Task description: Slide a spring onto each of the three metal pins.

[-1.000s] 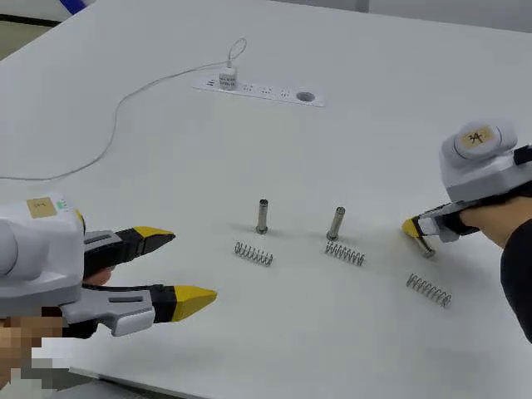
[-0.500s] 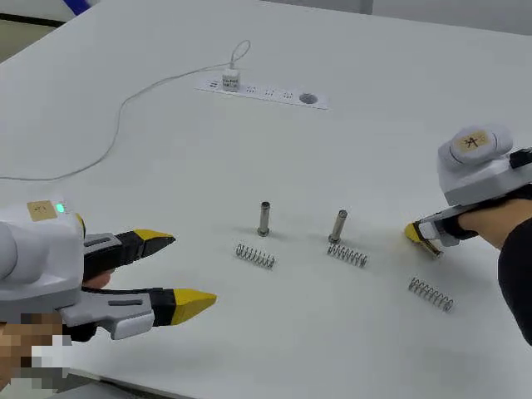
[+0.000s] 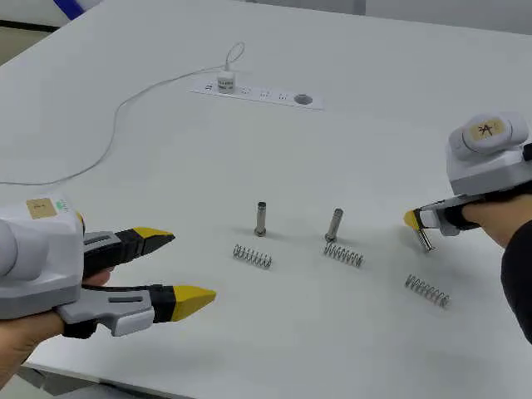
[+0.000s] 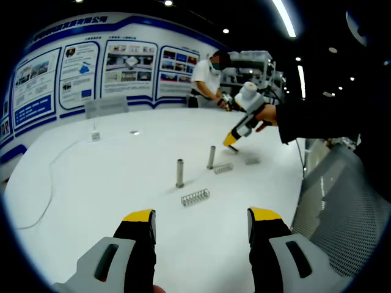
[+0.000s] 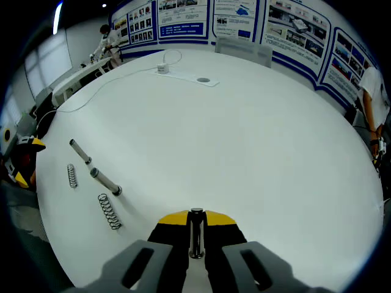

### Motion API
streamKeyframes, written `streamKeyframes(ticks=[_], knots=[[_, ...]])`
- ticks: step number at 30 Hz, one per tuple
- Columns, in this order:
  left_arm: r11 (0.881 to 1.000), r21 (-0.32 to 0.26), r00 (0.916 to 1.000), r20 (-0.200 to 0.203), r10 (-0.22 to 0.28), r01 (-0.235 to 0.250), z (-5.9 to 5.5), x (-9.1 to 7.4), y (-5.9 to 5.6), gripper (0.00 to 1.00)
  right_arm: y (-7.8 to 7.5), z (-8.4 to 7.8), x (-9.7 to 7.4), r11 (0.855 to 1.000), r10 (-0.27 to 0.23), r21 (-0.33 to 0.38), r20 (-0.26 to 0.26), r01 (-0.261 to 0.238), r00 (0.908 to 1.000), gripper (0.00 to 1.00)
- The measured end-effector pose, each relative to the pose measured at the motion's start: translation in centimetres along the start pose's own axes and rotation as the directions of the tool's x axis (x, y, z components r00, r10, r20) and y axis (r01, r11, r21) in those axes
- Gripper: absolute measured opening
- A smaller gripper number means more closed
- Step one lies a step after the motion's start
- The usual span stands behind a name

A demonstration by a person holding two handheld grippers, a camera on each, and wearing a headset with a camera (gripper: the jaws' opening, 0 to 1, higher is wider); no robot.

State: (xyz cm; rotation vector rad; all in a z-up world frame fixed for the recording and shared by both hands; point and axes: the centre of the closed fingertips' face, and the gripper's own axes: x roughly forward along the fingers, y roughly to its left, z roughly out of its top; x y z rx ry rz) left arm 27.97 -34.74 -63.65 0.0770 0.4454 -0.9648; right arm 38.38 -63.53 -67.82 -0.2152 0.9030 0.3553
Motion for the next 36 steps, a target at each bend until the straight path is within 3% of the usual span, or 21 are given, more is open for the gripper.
streamKeyframes(ticks=[5, 14, 29, 36], knots=[[1.0, 0.009, 1.0, 0.002, -0.006, 0.006, 0.1, 0.1, -0.2, 0.62, 0.3, 0.2, -1.6, 1.0, -0.006, 0.004, 0.036, 0.006, 0.9993, 0.09], [1.0, 0.019, 0.9999, 0.01, -0.013, 0.012, 0.5, -0.1, -0.5, 0.62, 1.0, -1.0, -2.9, 1.0, -0.015, 0.012, 0.052, 0.015, 0.9986, 0.09], [0.999, 0.028, 0.9998, 0.006, -0.017, 0.017, 0.6, -0.1, -0.7, 0.62, 1.4, -2.2, -3.8, 0.999, -0.014, 0.044, 0.06, 0.012, 0.9981, 0.09], [0.999, 0.032, 0.9998, 0.001, -0.018, 0.018, 0.6, -0.2, -0.9, 0.62, 1.6, -2.2, -3.8, 1.0, -0.016, 0.026, 0.072, 0.014, 0.9973, 0.09]])
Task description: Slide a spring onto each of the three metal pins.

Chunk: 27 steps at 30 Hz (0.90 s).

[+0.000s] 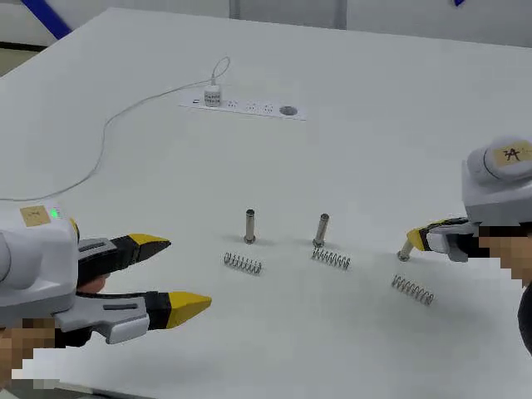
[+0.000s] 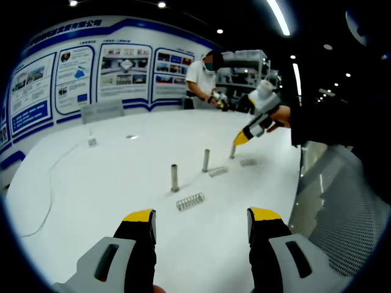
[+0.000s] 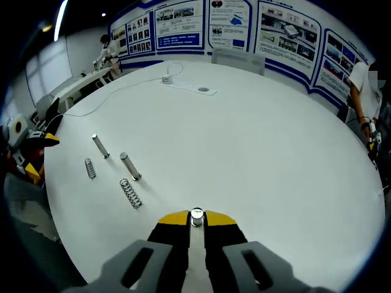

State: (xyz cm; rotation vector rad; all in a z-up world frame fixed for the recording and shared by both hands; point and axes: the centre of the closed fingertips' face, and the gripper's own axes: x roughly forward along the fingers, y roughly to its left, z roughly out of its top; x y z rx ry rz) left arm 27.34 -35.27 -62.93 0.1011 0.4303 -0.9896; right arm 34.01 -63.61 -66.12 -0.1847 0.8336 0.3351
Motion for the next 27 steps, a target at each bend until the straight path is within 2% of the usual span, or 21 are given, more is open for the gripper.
streamKeyframes(ticks=[17, 23, 27], knots=[[1.0, 0.009, 0.9999, -0.007, -0.011, 0.011, 0.1, 0.0, -0.3, 0.62, 0.3, -0.3, -1.1, 1.0, 0.014, -0.024, 0.021, -0.013, 0.9997, 0.14], [1.0, 0.015, 0.9998, -0.01, -0.019, 0.019, 0.1, 0.2, -0.4, 0.62, 0.4, -1.5, -1.7, 0.999, 0.024, -0.028, 0.02, -0.024, 0.9995, 0.15], [0.999, 0.019, 0.9996, -0.013, -0.026, 0.026, 0.2, 0.4, -0.5, 0.62, 0.6, -2.5, -1.9, 0.998, 0.051, -0.024, 0.017, -0.051, 0.9986, 0.16]])
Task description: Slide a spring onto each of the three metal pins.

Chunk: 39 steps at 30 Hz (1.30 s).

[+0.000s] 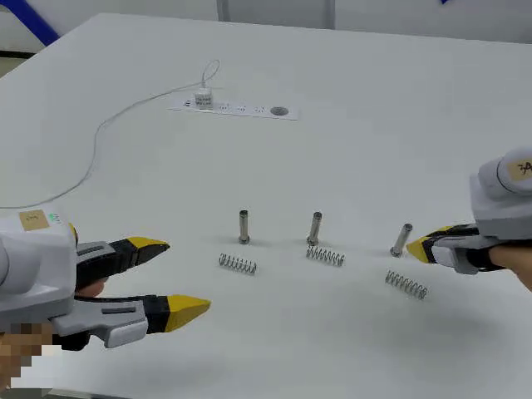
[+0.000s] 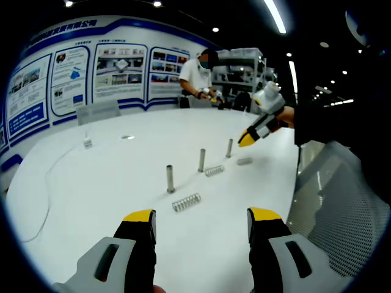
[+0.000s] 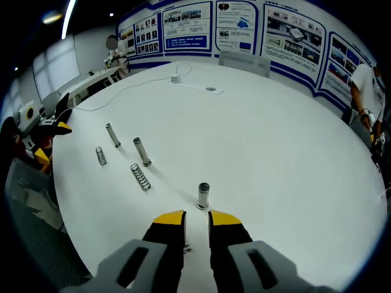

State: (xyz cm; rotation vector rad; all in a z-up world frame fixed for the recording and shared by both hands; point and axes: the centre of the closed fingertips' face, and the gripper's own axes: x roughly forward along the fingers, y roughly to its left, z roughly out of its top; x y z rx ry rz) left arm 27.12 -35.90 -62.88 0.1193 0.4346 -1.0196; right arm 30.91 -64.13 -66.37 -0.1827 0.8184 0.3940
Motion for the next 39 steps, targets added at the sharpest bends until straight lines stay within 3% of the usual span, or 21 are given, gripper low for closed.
streamKeyframes(ticks=[10, 14, 21, 33, 39], knots=[[1.0, 0.01, 0.9999, -0.008, -0.015, 0.015, 0.1, 0.3, -0.2, 0.61, 1.3, -3.1, 0.0, 0.991, 0.094, -0.092, -0.047, -0.098, 0.9945, 0.16], [1.0, 0.013, 0.9998, -0.011, -0.017, 0.017, 0.1, 0.3, -0.2, 0.61, 1.7, -4.2, 0.2, 0.98, 0.127, -0.141, -0.075, -0.137, 0.989, 0.16], [1.0, 0.011, 0.9998, -0.017, -0.011, 0.011, 0.0, 0.2, -0.2, 0.61, 2.2, -4.7, 0.5, 0.955, 0.188, -0.213, -0.095, -0.205, 0.9775, 0.17], [1.0, 0.003, 0.9997, -0.023, 0.006, -0.006, -0.1, -0.1, -0.1, 0.61, 2.3, -5.6, 0.9, 0.933, 0.212, -0.267, -0.13, -0.241, 0.9685, 0.16], [1.0, 0.005, 0.9996, -0.028, 0.006, -0.006, -0.1, -0.1, -0.1, 0.6, 2.3, -5.4, 0.9, 0.927, 0.21, -0.293, -0.116, -0.236, 0.9707, 0.12]])
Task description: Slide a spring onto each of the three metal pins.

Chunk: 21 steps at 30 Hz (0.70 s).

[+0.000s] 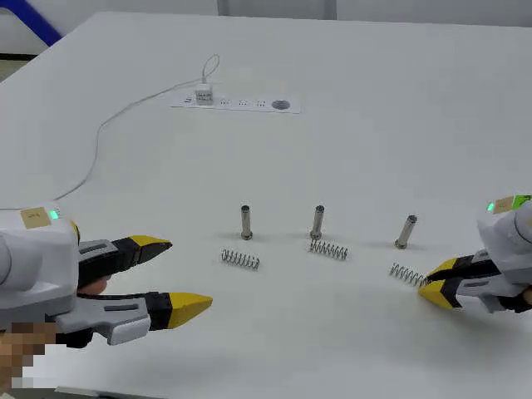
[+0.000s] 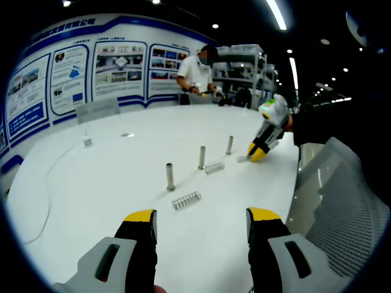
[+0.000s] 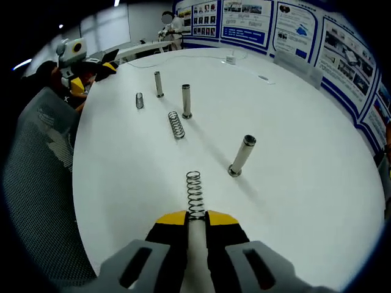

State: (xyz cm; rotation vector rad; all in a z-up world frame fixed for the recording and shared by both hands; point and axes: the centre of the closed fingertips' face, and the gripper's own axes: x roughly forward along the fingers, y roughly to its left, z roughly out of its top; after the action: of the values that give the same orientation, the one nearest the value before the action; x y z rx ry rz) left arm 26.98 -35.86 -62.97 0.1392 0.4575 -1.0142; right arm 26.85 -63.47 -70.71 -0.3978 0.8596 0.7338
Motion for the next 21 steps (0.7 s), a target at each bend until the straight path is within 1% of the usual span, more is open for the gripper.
streamKeyframes(ticks=[3, 6, 14, 21], knots=[[1.0, 0.0, 1.0, 0.0, -0.003, 0.003, 0.0, 0.0, -0.1, 0.6, 0.0, 0.0, -0.1, 1.0, -0.004, -0.011, -0.005, 0.004, 1.0, 0.12], [1.0, 0.001, 1.0, 0.001, -0.005, 0.005, 0.1, 0.0, -0.1, 0.6, 0.0, 0.3, -0.5, 1.0, -0.011, -0.02, -0.003, 0.011, 0.9999, 0.12], [1.0, -0.001, 0.9999, 0.009, -0.012, 0.012, 0.2, 0.1, -0.2, 0.6, -0.1, 2.1, -1.9, 0.998, -0.034, -0.05, 0.004, 0.034, 0.9994, 0.12], [1.0, -0.005, 0.9997, 0.021, -0.013, 0.013, 0.3, 0.0, -0.2, 0.6, -0.1, 3.3, -2.3, 0.998, -0.043, -0.055, 0.004, 0.044, 0.999, 0.12]])
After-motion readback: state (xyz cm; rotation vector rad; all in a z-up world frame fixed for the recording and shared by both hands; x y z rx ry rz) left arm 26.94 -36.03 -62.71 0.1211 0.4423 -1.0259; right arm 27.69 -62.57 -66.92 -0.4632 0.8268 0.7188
